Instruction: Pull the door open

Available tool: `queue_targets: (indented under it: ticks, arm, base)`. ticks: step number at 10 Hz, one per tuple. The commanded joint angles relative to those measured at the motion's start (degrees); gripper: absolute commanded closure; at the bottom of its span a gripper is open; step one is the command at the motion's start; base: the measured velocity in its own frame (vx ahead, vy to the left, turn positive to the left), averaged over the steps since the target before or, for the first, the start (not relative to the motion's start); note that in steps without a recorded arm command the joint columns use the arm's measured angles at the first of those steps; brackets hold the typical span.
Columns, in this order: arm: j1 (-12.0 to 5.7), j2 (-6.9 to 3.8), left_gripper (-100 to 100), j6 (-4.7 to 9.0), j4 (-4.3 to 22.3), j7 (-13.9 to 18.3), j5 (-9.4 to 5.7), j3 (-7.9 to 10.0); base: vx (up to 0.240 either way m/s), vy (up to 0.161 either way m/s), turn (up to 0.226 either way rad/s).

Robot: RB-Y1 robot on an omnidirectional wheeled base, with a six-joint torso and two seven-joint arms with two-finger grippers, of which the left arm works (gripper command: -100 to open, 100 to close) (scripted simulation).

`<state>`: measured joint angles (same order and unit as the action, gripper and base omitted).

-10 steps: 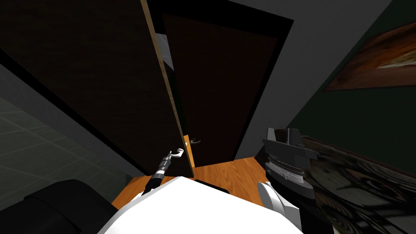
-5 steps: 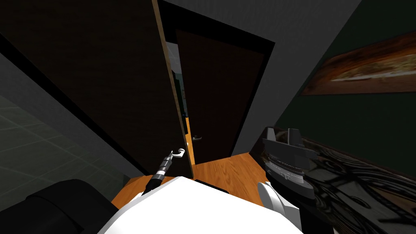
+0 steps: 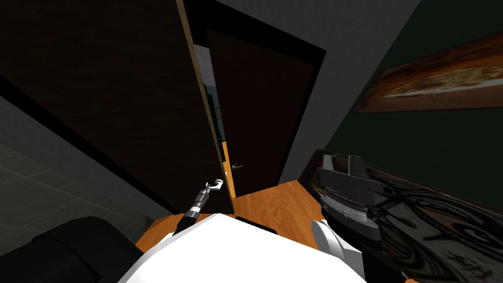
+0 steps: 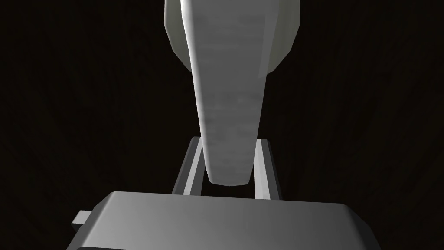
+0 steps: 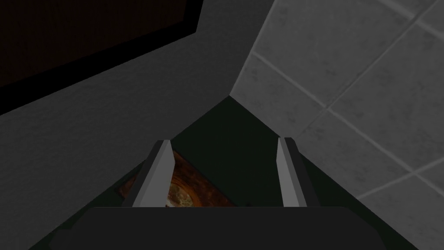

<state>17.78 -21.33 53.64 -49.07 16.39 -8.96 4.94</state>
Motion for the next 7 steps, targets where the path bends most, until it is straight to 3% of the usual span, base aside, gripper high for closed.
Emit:
queue_targets:
  ticks: [1, 5, 7]
  arm:
    - [0.43, -0.02, 100, 1.74, 0.69, 0.63, 0.47, -1.00]
    - [1.60, -0.71, 100, 4.30, 1.25, 1.77, 1.06, -2.28]
    - [2.54, -1.27, 100, 6.36, 1.71, 2.69, 1.53, -3.30]
  base:
    - [-0.179, 0.034, -0.151]
    - [-0.154, 0.024, -0.093]
    - [-0.166, 0.032, -0.145]
